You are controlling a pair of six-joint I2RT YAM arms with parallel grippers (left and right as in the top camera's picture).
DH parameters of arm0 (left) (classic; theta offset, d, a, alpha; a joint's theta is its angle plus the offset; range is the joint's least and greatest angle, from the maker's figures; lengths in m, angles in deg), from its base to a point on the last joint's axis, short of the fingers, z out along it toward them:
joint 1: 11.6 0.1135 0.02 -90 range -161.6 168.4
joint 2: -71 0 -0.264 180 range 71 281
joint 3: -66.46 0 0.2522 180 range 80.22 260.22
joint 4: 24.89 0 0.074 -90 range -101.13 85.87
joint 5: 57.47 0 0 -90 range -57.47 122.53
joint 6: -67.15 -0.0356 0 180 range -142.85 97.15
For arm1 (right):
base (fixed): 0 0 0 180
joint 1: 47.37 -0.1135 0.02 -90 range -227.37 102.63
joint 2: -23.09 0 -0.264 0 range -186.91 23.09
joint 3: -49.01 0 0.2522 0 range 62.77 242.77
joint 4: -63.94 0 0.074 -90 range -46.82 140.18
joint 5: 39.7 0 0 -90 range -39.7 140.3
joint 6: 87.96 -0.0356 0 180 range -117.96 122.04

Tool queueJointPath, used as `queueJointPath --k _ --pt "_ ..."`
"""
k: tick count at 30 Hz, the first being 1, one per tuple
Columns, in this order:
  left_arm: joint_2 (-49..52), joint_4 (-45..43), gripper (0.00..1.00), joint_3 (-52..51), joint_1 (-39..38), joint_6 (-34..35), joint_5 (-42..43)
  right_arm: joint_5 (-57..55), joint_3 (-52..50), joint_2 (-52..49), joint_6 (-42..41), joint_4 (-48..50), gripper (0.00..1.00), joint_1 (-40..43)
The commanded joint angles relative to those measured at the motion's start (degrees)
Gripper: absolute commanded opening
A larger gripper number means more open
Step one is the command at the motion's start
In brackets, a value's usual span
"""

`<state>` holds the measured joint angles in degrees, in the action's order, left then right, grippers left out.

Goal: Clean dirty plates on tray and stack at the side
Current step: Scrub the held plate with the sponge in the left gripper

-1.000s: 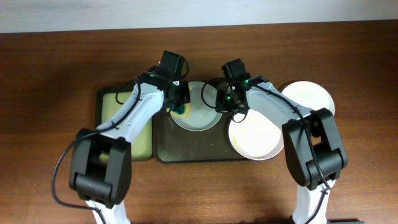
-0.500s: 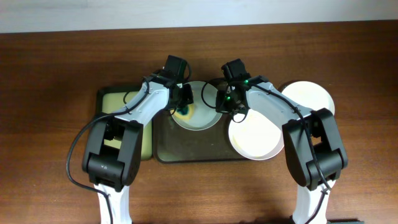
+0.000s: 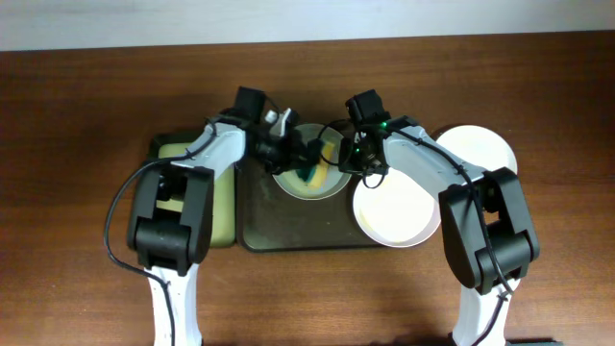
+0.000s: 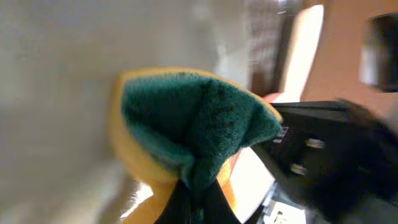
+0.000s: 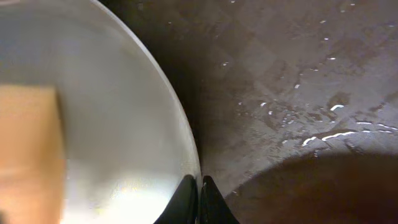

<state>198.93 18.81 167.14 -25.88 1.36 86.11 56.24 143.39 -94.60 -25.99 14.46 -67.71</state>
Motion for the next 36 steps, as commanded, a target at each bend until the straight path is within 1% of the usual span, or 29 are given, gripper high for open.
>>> queueJointPath --k 1,2,3,4,5,7,9,11,13,17,18,20,23,27,28,29,30,31,32,33,34,35,36 --pt "-10.8 0.3 0.00 1.4 6.4 -1.4 5.1 1.1 -0.5 0.2 0.8 0.0 0.05 -0.7" --pt "-14.2 0.3 0.00 1.4 7.9 -1.6 4.9 1.1 -0.5 0.2 0.8 0.0 0.05 -0.7" --pt "-19.0 1.2 0.00 1.4 9.6 -1.7 2.5 1.1 -0.5 0.2 0.8 -0.1 0.08 -0.7" --pt "-22.9 3.0 0.00 1.4 10.4 -2.1 -2.0 1.1 -0.5 0.2 0.8 -0.1 0.09 -0.7" --pt "-25.9 5.4 0.00 1.4 10.3 -4.0 -7.6 1.1 -0.5 0.2 0.8 -0.1 0.09 -0.7" --pt "-28.0 10.1 0.00 1.4 8.1 -5.1 -19.3 1.1 -0.5 0.2 0.7 0.0 0.09 -0.7" --pt "-26.8 13.0 0.00 0.9 4.3 -5.3 -26.6 1.1 -0.5 0.2 0.7 0.0 0.09 -0.7" --pt "-22.9 12.2 0.00 0.3 -0.1 -5.5 -27.6 1.1 -0.5 0.2 0.7 0.0 0.09 -0.7" --pt "-17.3 9.3 0.00 0.3 -2.2 -5.4 -28.6 1.1 -0.5 0.2 0.7 -0.1 0.09 -0.7" --pt "-9.3 6.0 0.00 0.3 -2.2 -5.4 -28.6 1.1 -0.5 0.2 0.7 0.0 0.09 -0.7" --pt "-7.8 5.3 0.00 0.3 -2.2 -5.4 -28.6 1.1 -0.5 0.2 0.7 0.0 0.09 -0.7" --pt "-5.5 3.7 0.00 0.3 -2.2 -5.5 -28.7 1.1 -0.5 0.2 0.7 0.0 0.04 -0.7" --pt "-5.0 1.6 0.00 0.3 -2.2 -5.5 -38.6 1.1 -0.5 0.2 0.8 -0.1 0.04 -0.7" --pt "-2.4 1.9 0.00 0.0 -3.2 -4.8 -41.3 1.1 -0.5 0.2 0.7 0.0 0.04 -0.7" --pt "-1.0 2.7 0.00 0.0 -3.5 -1.8 -41.0 1.1 -0.5 0.2 0.7 0.0 0.04 -0.7" --pt "-0.2 3.1 0.00 0.0 -3.8 -1.3 -38.7 1.1 -0.5 0.2 0.8 0.0 0.04 -0.7" --pt "0.8 3.8 0.00 0.0 -4.1 -1.4 -29.7 1.1 -0.5 0.2 0.8 0.0 0.04 -0.7" --pt "0.7 4.4 0.00 0.0 -4.1 -1.4 -25.7 1.1 -0.5 0.2 0.8 0.0 0.04 -0.7" --pt "0.6 4.6 0.00 0.4 -3.7 -1.6 -17.1 1.1 -0.5 0.2 0.8 0.0 0.04 -0.7" --pt "0.6 4.6 0.00 0.7 -3.2 -1.6 -11.9 1.1 -0.5 0.2 0.8 0.0 0.04 -0.7" --pt "0.6 4.6 0.00 1.5 -2.1 -2.1 -4.1 1.1 -0.5 0.2 0.8 0.0 0.04 -0.7" --pt "0.5 4.6 0.00 2.4 -1.2 -2.1 -0.3 1.1 -0.5 0.2 0.8 0.0 0.04 -0.7" --pt "-0.7 4.9 0.00 3.1 -0.6 -2.1 0.6 1.1 -0.5 0.2 0.8 0.0 0.04 -0.7"
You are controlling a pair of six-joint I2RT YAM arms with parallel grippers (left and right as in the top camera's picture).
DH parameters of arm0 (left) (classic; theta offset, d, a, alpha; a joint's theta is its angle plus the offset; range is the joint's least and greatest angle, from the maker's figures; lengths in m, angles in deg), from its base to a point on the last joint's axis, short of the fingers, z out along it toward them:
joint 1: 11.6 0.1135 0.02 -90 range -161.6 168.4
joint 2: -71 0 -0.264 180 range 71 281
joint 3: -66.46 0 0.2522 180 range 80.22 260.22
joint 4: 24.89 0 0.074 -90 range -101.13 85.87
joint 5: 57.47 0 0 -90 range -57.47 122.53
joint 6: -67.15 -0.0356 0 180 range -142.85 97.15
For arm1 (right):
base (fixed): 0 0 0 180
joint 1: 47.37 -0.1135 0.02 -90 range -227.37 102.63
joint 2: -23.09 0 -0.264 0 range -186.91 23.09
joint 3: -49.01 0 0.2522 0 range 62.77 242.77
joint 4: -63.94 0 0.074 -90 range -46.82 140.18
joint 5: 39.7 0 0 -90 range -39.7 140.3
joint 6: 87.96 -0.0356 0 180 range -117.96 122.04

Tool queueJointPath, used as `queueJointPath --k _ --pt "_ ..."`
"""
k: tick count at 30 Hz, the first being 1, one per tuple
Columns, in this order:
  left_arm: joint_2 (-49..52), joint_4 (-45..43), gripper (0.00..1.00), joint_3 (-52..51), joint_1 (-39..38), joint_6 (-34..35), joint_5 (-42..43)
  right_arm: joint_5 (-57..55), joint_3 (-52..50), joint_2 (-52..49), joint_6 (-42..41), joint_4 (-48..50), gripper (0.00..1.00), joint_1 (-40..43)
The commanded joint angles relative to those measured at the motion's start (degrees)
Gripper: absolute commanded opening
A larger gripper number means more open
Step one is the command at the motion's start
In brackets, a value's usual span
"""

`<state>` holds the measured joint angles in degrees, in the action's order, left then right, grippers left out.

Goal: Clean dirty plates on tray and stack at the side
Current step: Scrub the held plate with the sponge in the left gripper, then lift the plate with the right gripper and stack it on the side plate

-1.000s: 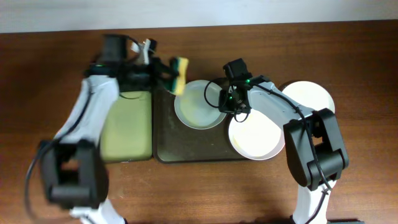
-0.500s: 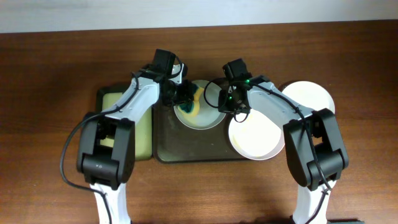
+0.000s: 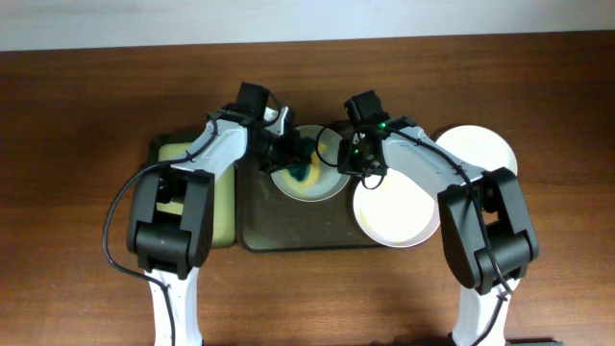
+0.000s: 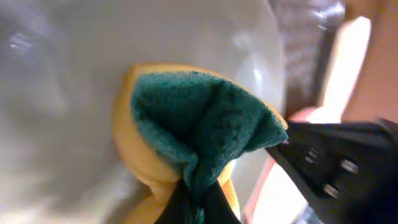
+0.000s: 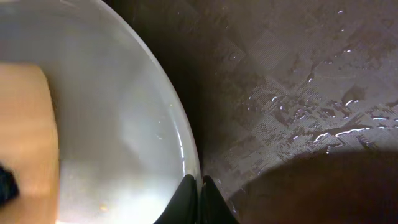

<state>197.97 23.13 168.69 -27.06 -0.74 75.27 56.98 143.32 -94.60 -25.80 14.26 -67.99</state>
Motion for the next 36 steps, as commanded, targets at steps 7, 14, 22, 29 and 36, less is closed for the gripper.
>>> queueJointPath --k 7,14,22,29,36 --pt "-31.5 15.0 0.00 1.6 3.8 -1.2 -33.6 0.3 -0.4 0.1 0.6 0.4 0.39 -0.4" --pt "-59.8 40.7 0.00 1.5 3.8 6.6 -69.4 0.3 6.9 3.4 6.6 -4.5 0.04 -0.3" --pt "-61.3 44.7 0.00 1.5 3.8 11.9 -82.2 -3.0 22.4 6.2 13.0 -18.0 0.04 -3.0" --pt "-61.4 44.9 0.00 1.5 3.8 13.1 -81.1 -42.4 24.3 4.0 14.5 -7.5 0.04 -30.0" --pt "-61.4 44.5 0.00 1.5 3.8 13.1 -81.1 -71.7 24.3 3.1 45.7 16.7 0.04 -43.7"
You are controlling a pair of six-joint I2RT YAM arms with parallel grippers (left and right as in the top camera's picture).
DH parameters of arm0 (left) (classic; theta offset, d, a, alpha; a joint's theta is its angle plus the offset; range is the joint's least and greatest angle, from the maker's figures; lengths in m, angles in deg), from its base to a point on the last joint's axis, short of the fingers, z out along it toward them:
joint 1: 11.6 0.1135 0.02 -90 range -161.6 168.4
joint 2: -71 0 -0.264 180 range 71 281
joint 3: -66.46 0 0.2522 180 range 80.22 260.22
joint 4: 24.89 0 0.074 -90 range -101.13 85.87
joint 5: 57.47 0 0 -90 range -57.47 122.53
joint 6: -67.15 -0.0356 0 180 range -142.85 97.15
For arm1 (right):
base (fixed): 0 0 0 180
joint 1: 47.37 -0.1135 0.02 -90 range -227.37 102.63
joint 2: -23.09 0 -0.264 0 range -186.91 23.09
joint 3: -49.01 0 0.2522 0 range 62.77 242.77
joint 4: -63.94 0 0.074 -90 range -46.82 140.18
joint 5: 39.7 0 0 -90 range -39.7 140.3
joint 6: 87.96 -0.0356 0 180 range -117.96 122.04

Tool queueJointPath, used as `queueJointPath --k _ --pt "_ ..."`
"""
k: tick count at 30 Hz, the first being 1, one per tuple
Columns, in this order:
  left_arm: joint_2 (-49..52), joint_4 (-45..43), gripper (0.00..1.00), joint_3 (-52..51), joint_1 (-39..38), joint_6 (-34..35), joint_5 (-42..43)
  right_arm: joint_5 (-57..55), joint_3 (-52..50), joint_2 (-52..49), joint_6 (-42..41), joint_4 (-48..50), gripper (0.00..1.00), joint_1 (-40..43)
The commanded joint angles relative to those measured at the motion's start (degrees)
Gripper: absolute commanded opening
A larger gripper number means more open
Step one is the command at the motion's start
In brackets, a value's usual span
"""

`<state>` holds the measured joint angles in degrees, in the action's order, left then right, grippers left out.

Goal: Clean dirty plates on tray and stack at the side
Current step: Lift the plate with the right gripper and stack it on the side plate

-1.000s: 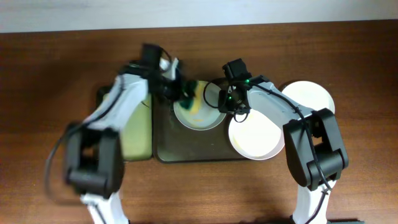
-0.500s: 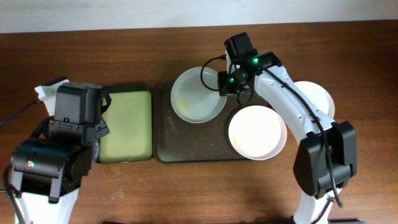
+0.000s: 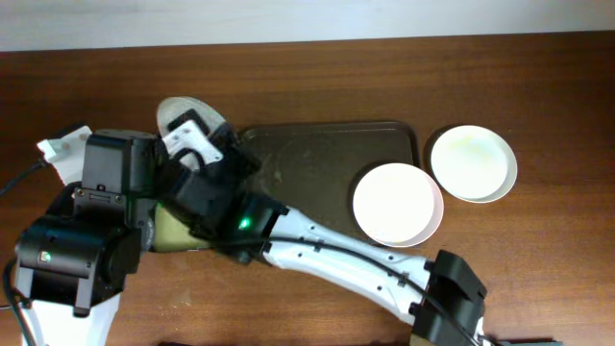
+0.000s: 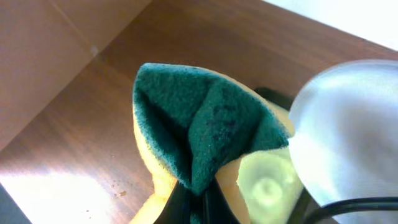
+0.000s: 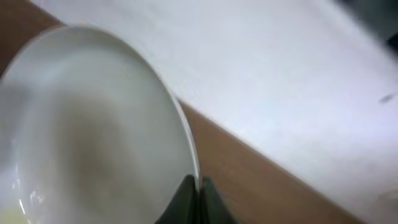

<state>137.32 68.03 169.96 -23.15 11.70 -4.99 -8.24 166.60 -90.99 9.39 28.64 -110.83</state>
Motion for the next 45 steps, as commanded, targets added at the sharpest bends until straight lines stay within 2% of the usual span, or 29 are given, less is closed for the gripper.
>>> queueJointPath --k 1,7,9,10,11,12,13,15,17,21,22,26,29,32,34,35,38,39,40,41,42,43,44,45 --pt "-0.7 -0.3 0.00 0.3 -0.1 0.6 -0.9 -6.4 1.1 -0.7 11.6 3.0 0.04 -0.8" --pt "-0.7 -0.4 0.00 0.3 -0.1 0.6 -0.9 -6.1 0.3 -0.8 8.6 3.0 0.04 -0.4" --pt "-0.7 -0.4 0.00 0.3 -0.1 0.6 -0.9 2.3 0.3 -0.8 3.4 -1.4 0.04 1.4" --pt "-0.7 -0.4 0.00 0.3 -0.1 0.6 -0.9 9.2 0.3 -0.8 -2.1 -5.0 0.04 3.1" --pt "-0.7 -0.4 0.00 0.3 -0.1 0.7 -0.9 21.4 0.3 -0.8 -9.9 -9.2 0.04 6.9" --pt "-0.7 -0.4 0.00 0.3 -0.1 0.6 -0.9 29.9 0.3 -0.8 -14.1 -11.1 0.04 9.9" --pt "-0.7 -0.4 0.00 0.3 -0.1 0.6 -0.8 43.7 0.3 -0.8 -18.1 -12.9 0.04 15.3" --pt "-0.7 -0.4 0.00 0.3 -0.1 0.7 -0.8 66.5 0.3 -0.7 -19.1 -15.5 0.04 25.2" --pt "-0.7 -0.4 0.00 0.3 -0.1 0.7 -0.8 74.7 0.3 -0.7 -20.1 -21.5 0.04 34.1" --pt "-0.7 -0.7 0.00 0.3 -0.1 0.6 0.5 74.6 0.3 -0.7 -18.2 -39.7 0.04 59.7" --pt "-0.7 -0.9 0.00 0.3 -0.1 0.6 0.5 74.6 0.3 -0.7 -15.6 -44.7 0.04 69.3" --pt "-0.7 -2.1 0.00 0.3 -0.1 0.6 0.5 72.0 -0.5 -0.7 -13.4 -53.3 0.04 91.2" --pt "-0.7 -2.1 0.00 0.3 -0.1 0.6 0.7 70.3 -4.6 -0.7 -13.7 -51.4 0.04 96.7" --pt "-0.7 -1.9 0.00 0.3 -0.1 0.6 2.2 70.9 -13.5 -0.7 -13.3 -41.1 0.04 95.3" --pt "-0.7 -1.9 0.00 0.3 -0.1 0.6 2.2 70.4 -15.3 -0.7 -13.4 -40.2 0.56 94.6" --pt "-0.7 -1.9 0.00 0.3 -0.1 0.6 2.2 72.4 -14.2 -0.7 -13.4 -41.9 0.60 94.6" --pt "-0.7 -1.9 0.01 0.3 -0.1 0.6 4.8 74.9 -3.0 0.0 -12.0 -59.3 0.55 93.6" --pt "-0.7 -1.9 0.00 0.2 -0.1 0.6 4.8 75.7 -2.0 0.6 -12.0 -62.5 0.80 93.0" --pt "-0.7 -1.9 0.00 0.2 -0.1 0.6 4.8 79.1 -2.1 0.7 -12.0 -64.2 0.98 92.6" --pt "-0.7 -1.9 0.00 0.2 -0.1 0.6 5.4 82.2 -2.2 0.5 -11.0 -64.5 0.99 92.3" --pt "-0.7 -1.9 0.00 0.2 -0.1 0.6 5.7 81.2 -2.3 0.5 -10.5 -67.1 0.63 91.6" --pt "-0.7 -1.9 0.00 0.1 -0.1 0.6 5.8 78.1 -2.3 0.5 -10.5 -71.1 0.13 90.7" --pt "-0.7 -2.1 0.00 -0.2 -0.1 0.6 5.8 75.6 -2.8 0.6 -10.5 -74.6 0.05 88.6" --pt "-0.7 -2.2 0.00 -0.7 -0.1 0.6 5.9 73.5 -4.2 1.1 -10.6 -75.8 0.06 85.8"
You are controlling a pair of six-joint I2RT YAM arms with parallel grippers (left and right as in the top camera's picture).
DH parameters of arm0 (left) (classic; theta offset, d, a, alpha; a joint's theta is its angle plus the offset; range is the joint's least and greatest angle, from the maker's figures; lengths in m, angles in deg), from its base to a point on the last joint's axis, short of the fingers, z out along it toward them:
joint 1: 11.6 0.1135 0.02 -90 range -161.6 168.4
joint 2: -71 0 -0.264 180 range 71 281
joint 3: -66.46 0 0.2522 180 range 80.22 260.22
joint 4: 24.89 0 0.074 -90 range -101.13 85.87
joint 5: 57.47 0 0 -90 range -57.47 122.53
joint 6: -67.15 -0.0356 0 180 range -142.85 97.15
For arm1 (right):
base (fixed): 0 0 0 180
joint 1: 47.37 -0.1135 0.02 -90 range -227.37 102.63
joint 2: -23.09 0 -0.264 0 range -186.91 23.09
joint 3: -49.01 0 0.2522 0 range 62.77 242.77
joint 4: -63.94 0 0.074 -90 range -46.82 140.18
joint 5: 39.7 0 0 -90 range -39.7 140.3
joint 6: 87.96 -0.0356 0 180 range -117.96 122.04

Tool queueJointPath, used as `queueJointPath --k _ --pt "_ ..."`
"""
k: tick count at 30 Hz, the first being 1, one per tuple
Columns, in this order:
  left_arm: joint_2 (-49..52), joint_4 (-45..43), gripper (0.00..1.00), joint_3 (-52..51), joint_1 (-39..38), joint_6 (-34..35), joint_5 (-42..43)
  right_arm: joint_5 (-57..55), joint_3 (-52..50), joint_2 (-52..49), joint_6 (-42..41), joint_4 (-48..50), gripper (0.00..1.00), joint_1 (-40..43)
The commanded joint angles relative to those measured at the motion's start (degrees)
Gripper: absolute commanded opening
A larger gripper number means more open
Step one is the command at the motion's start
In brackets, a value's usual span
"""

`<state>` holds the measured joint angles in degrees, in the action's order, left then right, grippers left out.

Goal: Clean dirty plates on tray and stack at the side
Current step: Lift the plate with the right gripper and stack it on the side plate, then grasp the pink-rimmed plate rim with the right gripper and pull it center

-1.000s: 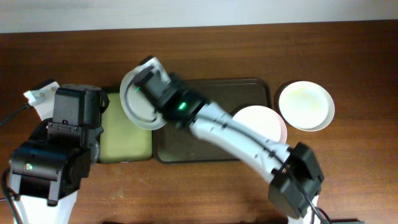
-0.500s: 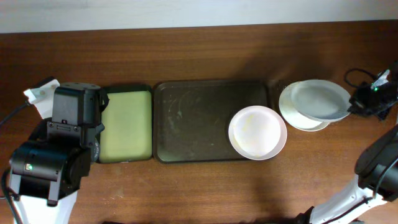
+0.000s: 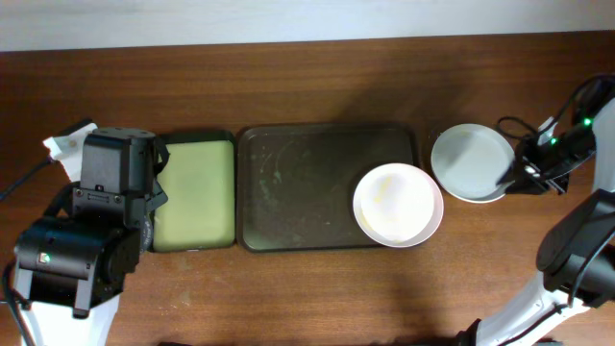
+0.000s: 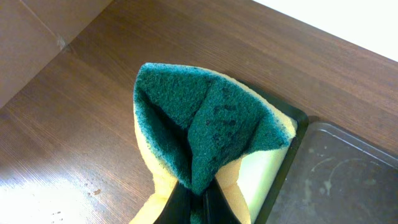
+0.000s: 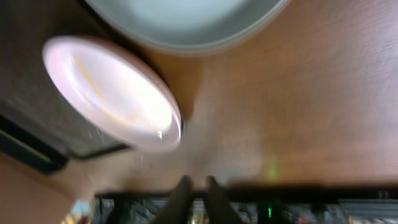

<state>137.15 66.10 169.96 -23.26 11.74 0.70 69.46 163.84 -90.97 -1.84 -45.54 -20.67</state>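
My left gripper [image 4: 194, 200] is shut on a folded yellow sponge with a green scouring face [image 4: 205, 134], held over the table's left end by the green tray's corner. A dark tray [image 3: 307, 183] lies mid-table. A white plate with faint yellow smears [image 3: 397, 205] sits on its right end, overhanging the rim. To the right, on the wood, is the stack of plates [image 3: 469, 161], also the stack [image 5: 186, 15] in the right wrist view. My right gripper [image 3: 522, 180] is at its right edge, fingers slightly apart and empty [image 5: 194, 186].
A pale green tray [image 3: 194, 192] lies just left of the dark tray. My left arm's base [image 3: 91, 240] fills the table's left end. The right arm [image 3: 577, 221] and its cables run along the right edge. The right wrist view is blurred.
The right arm was stretched across to the far left with a plate held by its rim. It is now at the right, the plate on the side stack, the gripper let go.
At first the right gripper held a plate's rim on the tray while the left gripper pressed the sponge into it, and again a moment later. Then the left arm was back at the left and the right held the plate over there. Now that plate is on the stack.
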Motion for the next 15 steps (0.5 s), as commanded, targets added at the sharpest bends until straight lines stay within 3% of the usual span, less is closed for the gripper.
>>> queueJointPath --k 1,6,10,15 --pt "-0.3 -0.2 0.00 -0.9 0.0 0.6 1.0 -5.1 -2.6 1.6 0.7 -1.6 0.08 -5.8" --pt "3.0 -0.2 0.00 -0.9 0.0 0.1 1.2 -9.6 -15.9 3.0 -0.3 4.3 0.27 -21.4" --pt "4.1 -0.2 0.00 -0.9 0.0 -0.3 1.2 -20.7 -18.7 3.0 -12.1 15.3 0.30 -25.1" --pt "4.1 0.0 0.00 -0.9 0.0 -0.3 1.2 -19.6 -24.2 3.0 -11.4 24.2 0.22 -25.2"
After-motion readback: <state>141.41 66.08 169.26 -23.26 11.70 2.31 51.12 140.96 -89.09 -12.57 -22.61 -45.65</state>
